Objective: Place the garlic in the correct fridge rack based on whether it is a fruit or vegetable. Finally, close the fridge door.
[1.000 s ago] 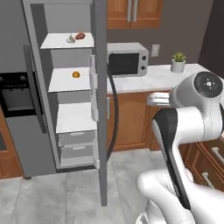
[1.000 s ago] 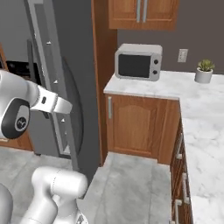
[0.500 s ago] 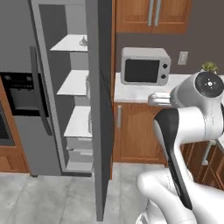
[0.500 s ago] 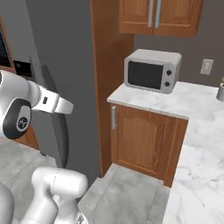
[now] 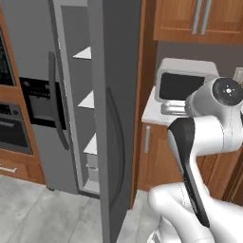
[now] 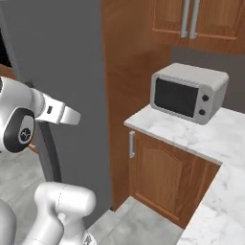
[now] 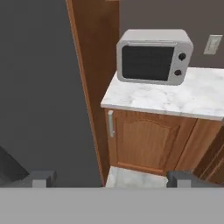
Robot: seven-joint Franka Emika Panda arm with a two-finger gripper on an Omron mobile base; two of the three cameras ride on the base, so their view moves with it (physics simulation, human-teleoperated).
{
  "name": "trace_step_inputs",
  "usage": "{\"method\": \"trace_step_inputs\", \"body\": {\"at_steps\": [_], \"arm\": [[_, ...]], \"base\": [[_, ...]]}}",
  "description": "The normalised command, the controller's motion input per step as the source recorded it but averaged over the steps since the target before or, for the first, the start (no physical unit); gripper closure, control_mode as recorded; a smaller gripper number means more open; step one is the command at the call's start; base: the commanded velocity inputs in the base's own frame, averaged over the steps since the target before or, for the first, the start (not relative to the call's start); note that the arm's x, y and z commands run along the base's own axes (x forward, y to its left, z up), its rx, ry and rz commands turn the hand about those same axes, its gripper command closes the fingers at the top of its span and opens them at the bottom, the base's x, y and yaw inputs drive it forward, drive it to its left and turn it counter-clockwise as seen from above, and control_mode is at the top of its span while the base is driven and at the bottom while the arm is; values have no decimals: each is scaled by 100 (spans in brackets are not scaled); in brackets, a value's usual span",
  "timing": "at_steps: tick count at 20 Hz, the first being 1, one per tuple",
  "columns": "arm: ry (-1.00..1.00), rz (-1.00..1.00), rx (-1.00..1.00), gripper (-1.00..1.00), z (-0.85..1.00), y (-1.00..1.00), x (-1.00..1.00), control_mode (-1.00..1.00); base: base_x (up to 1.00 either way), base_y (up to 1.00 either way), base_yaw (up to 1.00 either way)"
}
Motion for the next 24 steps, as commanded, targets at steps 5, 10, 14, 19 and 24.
{"method": "trace_step_inputs", "body": {"at_steps": [5,10,14,19,24], "arm": [[0,0,0,-100,0,0,0,100],[0,0,0,-100,0,0,0,100],[0,0,0,-100,0,0,0,100],[0,0,0,-100,0,0,0,100],[0,0,0,-100,0,0,0,100]], "base": [[55,-49,44],[48,-50,42],[57,-63,37],[85,-49,32],[89,-41,28]]}}
